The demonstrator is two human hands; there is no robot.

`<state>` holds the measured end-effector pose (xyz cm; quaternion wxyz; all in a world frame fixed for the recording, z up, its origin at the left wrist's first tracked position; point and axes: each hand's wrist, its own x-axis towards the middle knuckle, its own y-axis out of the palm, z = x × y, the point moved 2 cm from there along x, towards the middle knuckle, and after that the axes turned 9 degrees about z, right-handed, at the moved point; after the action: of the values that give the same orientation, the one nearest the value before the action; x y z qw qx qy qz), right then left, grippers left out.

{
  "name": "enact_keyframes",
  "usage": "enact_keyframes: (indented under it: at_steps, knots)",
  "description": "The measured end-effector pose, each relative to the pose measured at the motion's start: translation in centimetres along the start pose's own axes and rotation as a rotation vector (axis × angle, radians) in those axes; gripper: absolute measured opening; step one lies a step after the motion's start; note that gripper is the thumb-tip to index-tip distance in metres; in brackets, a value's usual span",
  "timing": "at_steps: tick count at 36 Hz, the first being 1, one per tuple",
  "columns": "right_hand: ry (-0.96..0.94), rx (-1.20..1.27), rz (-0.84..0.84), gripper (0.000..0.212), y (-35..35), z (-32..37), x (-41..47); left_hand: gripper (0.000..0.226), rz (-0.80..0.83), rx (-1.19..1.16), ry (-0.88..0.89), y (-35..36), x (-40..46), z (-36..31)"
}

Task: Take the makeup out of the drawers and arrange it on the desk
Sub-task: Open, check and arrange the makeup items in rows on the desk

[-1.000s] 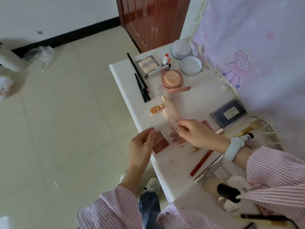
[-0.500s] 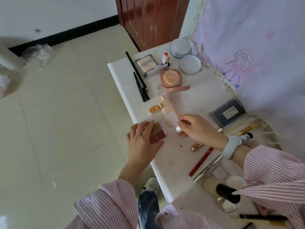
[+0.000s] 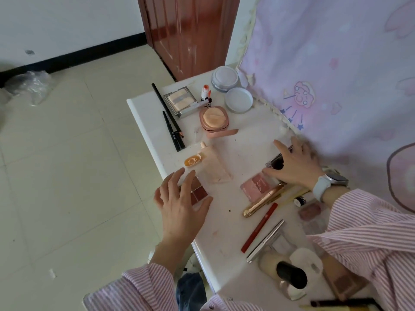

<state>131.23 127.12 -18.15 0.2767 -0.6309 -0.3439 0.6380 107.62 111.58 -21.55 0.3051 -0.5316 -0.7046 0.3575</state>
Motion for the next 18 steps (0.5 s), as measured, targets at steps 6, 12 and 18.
enact_keyframes:
  at_steps: [6,12,18]
  knots:
    - [-0.018,0.026,-0.049,0.085,-1.1,0.6,-0.1,0.056,-0.050,-0.031,0.007,-0.6,0.8,-1.1]
    - [-0.231,0.180,-0.327,0.095,-2.6,2.7,-2.9,0.045,-0.052,-0.343,0.042,-2.6,1.9,-3.9]
    - [-0.605,0.412,-0.444,0.105,-4.6,4.6,-7.1,0.022,0.478,-1.061,-0.296,-3.7,3.7,-6.8]
